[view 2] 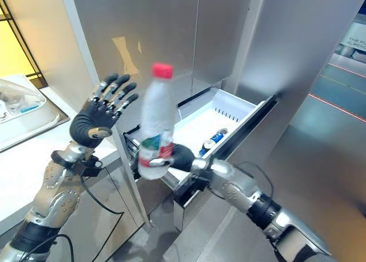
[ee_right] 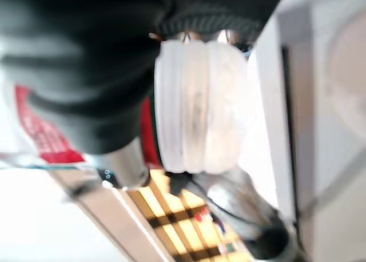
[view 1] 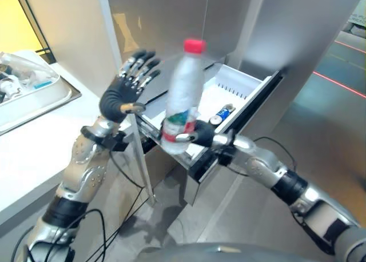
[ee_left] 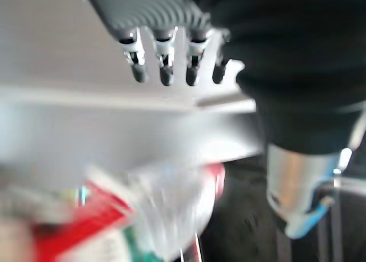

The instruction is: Take the drinks into the refrigerator

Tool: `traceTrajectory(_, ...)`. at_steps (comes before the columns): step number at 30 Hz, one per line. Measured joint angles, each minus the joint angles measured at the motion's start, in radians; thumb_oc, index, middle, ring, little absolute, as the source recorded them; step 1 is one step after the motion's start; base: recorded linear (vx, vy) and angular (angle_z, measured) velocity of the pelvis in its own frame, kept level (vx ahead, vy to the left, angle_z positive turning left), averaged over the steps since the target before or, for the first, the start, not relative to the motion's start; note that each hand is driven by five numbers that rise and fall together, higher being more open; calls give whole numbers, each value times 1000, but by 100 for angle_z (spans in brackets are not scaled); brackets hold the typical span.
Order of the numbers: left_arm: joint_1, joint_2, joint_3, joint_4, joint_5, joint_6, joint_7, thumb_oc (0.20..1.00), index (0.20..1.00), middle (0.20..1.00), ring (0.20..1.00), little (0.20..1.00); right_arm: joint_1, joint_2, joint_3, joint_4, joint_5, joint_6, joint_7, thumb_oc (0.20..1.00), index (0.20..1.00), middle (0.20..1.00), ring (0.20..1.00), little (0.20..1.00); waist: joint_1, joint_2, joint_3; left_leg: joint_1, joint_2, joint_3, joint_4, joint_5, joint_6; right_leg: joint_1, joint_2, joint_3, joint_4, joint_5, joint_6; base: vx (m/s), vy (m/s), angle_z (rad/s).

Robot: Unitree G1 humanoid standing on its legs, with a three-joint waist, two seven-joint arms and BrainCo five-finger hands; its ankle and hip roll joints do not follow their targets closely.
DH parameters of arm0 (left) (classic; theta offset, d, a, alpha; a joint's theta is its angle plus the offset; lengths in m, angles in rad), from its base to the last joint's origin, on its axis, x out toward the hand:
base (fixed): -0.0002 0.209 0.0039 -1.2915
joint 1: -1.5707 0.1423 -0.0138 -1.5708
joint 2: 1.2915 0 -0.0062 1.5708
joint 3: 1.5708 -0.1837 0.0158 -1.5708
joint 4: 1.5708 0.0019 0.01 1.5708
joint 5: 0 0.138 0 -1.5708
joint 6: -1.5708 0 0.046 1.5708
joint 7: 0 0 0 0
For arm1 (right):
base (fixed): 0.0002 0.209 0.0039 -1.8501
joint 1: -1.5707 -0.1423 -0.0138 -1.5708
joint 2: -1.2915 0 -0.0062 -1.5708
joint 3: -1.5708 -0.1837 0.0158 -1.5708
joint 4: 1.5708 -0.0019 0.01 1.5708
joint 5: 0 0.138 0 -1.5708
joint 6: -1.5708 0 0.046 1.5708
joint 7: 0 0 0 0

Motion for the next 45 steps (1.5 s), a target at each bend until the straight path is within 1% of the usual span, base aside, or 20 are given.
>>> traceTrajectory(4,74,-32,72,1,0,-8,9,1000,1000,1000,1000,1000,55,-68,-173,-36,3,-65,-24,200,200,200,200,200,-1,3,4,0,1,0,-7,1,1,-3,1,0,0,0,0,0,0,0)
traceTrajectory(7,123,-42,118,0,1,-16,14,1000,1000,1000,1000,1000,91,-113,-264,-47,2,-103,-37,200,200,200,200,200,-3,4,6,1,2,1,-11,1,1,-5,2,0,-1,-1,2,0,0,0)
traceTrajectory(9,149,-62,151,0,1,-20,15,1000,1000,1000,1000,1000,112,-136,-300,-55,2,-117,-40,200,200,200,200,200,-3,4,10,1,2,1,-14,1,2,-5,2,0,-1,-2,3,0,0,0)
traceTrajectory(12,169,-79,178,-6,4,-22,11,1000,1000,1000,1000,1000,130,-143,-334,-56,1,-132,-42,200,200,200,200,200,-4,2,25,1,3,1,-14,2,2,-5,2,0,-1,-2,3,0,0,0)
traceTrajectory(13,177,-80,182,-14,10,-23,9,1000,1000,1000,1000,1000,150,-162,-351,-68,-4,-133,-40,200,200,200,200,200,-7,1,35,1,3,1,-15,1,4,-6,2,0,-1,-2,3,0,0,0)
traceTrajectory(16,221,-90,202,-28,32,-35,-2,1000,1000,1000,1000,1000,199,-184,-387,-65,-22,-136,-46,200,200,200,200,200,-6,-2,38,0,3,1,-19,2,3,-10,2,2,-1,-3,3,0,0,0)
traceTrajectory(17,232,-112,217,-28,38,-39,-4,1000,1000,1000,1000,1000,215,-207,-390,-65,-31,-137,-57,200,200,200,200,200,-6,-3,43,0,2,1,-21,2,4,-11,1,2,-1,-3,4,0,0,0)
traceTrajectory(20,253,-117,219,-36,39,-39,-18,1000,1000,1000,1000,1000,240,-227,-408,-65,-73,-138,-64,200,200,200,200,200,-3,-10,58,-1,3,1,-23,3,4,-13,2,3,-1,-3,4,0,0,0)
traceTrajectory(22,291,-119,221,-70,38,-40,-28,1000,1000,1000,1000,1000,270,-240,-443,-64,-104,-141,-67,200,200,200,200,200,-2,-17,68,-3,3,2,-24,3,4,-17,2,4,0,-3,4,0,0,0)
traceTrajectory(25,316,-150,221,-70,38,-41,-50,1000,1000,1000,1000,1000,285,-241,-480,-62,-143,-147,-95,200,200,200,200,200,0,-23,77,-7,3,2,-25,3,4,-22,2,3,1,-3,4,0,0,0)
traceTrajectory(27,330,-161,219,-69,38,-40,-66,1000,1000,1000,1000,1000,285,-241,-493,-59,-156,-172,-106,200,200,200,200,200,0,-27,78,-19,2,2,-23,3,3,-33,2,4,3,-3,4,0,0,0)
traceTrajectory(31,364,-174,216,-68,36,-39,-95,1000,1000,1000,1000,1000,285,-264,-518,-40,-170,-188,-117,200,200,200,200,200,3,-37,85,-35,1,0,-12,3,3,-43,2,3,5,-3,4,-20,-8,1)
traceTrajectory(33,367,-170,217,-68,36,-39,-108,1000,1000,1000,1000,1000,284,-299,-519,-4,-189,-210,-130,200,200,200,200,200,5,-46,94,-47,-1,-1,-8,3,3,-51,1,3,5,-3,4,-20,-2,0)
traceTrajectory(35,369,-158,216,-66,36,-39,-114,1000,1000,1000,1000,1000,281,-331,-519,28,-212,-217,-145,200,200,200,200,200,8,-58,108,-60,-2,-2,-3,3,3,-62,0,3,5,-2,4,0,0,0)
traceTrajectory(38,372,-146,217,-65,36,-40,-118,1000,1000,1000,1000,1000,275,-341,-519,57,-221,-217,-154,200,200,200,200,200,14,-65,115,-72,-2,-2,-1,3,3,-73,0,3,5,-2,4,-12,1,-1)
traceTrajectory(40,373,-130,215,-56,36,-41,-119,1000,1000,1000,1000,1000,232,-362,-505,85,-230,-218,-163,200,200,200,200,200,17,-69,144,-81,-4,-2,7,3,3,-77,-1,3,5,2,3,-21,5,0)
traceTrajectory(41,373,-125,215,-56,36,-41,-120,1000,1000,1000,1000,1000,223,-365,-502,93,-230,-219,-166,200,200,200,200,200,15,-71,146,-85,-4,-2,8,3,2,-82,-1,3,5,2,3,-47,4,0)
traceTrajectory(43,371,-95,213,-55,36,-42,-124,1000,1000,1000,1000,1000,158,-424,-465,119,-247,-219,-172,200,200,200,200,200,21,-74,158,-111,-6,-1,15,3,2,-106,-1,3,5,10,2,-47,4,-3)
traceTrajectory(44,371,-90,213,-53,36,-42,-127,1000,1000,1000,1000,1000,137,-438,-449,131,-251,-219,-172,200,200,200,200,200,23,-74,164,-111,-6,-1,16,3,2,-106,-2,4,5,11,2,-69,3,-3)
traceTrajectory(45,368,-82,212,-51,35,-45,-128,1000,1000,1000,1000,1000,80,-471,-396,164,-256,-221,-175,200,200,200,200,200,26,-77,173,-115,-7,-2,22,2,2,-107,-2,3,5,11,2,-73,3,0)
